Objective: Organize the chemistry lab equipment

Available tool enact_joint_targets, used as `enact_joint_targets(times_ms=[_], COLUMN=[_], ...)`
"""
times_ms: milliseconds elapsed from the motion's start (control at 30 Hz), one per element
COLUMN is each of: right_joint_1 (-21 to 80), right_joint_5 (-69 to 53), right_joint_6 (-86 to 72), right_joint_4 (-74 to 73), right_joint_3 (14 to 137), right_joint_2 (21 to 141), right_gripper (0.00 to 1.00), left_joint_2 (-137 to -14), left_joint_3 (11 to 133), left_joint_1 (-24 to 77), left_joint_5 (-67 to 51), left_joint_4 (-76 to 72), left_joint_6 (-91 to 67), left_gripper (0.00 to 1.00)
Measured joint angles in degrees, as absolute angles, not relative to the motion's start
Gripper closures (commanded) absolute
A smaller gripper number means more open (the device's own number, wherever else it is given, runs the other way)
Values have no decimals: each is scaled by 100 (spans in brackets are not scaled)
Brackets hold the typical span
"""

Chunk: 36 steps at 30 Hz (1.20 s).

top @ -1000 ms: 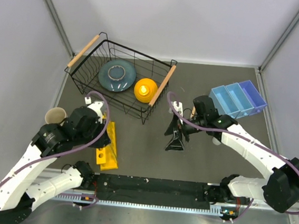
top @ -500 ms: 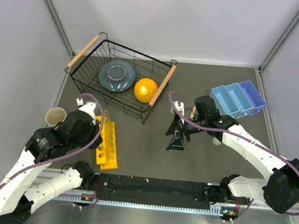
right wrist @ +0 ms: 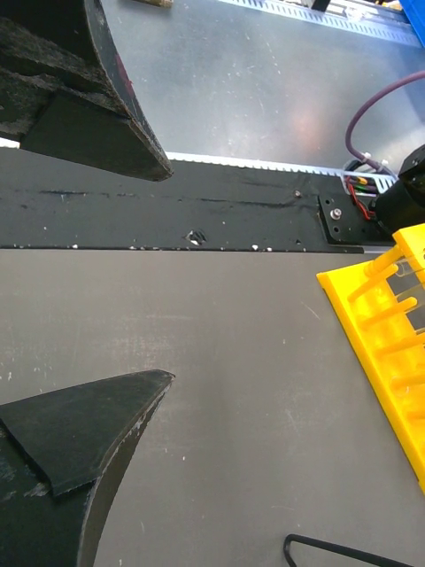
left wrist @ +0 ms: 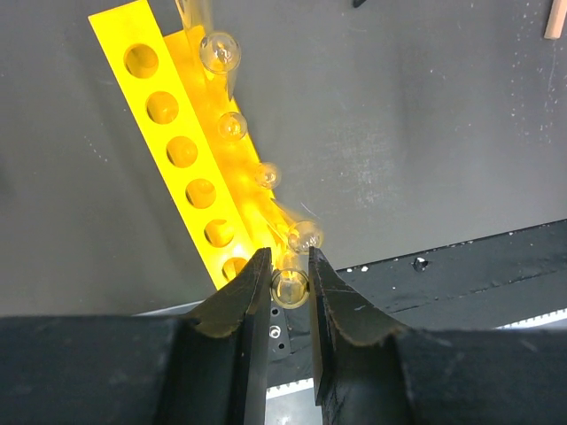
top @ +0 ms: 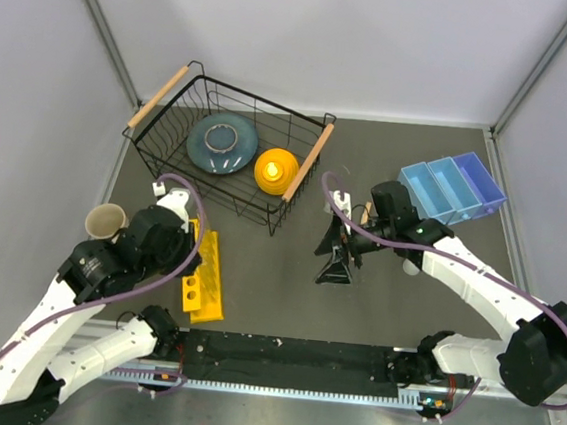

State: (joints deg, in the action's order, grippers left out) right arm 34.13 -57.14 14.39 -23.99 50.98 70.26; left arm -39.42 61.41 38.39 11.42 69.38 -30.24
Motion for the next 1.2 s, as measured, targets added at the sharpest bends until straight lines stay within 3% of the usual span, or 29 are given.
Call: enact_joint_targets(times_ms=[667,1200], right_joint_1=[3382,3347], right_joint_5=[-5756,-5817], right_joint_6=[1433,1391], right_joint_4=[-2355,-2318], right_joint_3=[5096,5013], right_joint_2=[7022,6976], right_gripper=[12,11], left_joint_2=[-3951,-3750], left_joint_3=[5603,5236], left_joint_1=[3839,3839], left_joint_5=[1094,969], left_joint_4=[6716,6257], left_joint_6=[-3004,-3013], left_gripper=[95,89])
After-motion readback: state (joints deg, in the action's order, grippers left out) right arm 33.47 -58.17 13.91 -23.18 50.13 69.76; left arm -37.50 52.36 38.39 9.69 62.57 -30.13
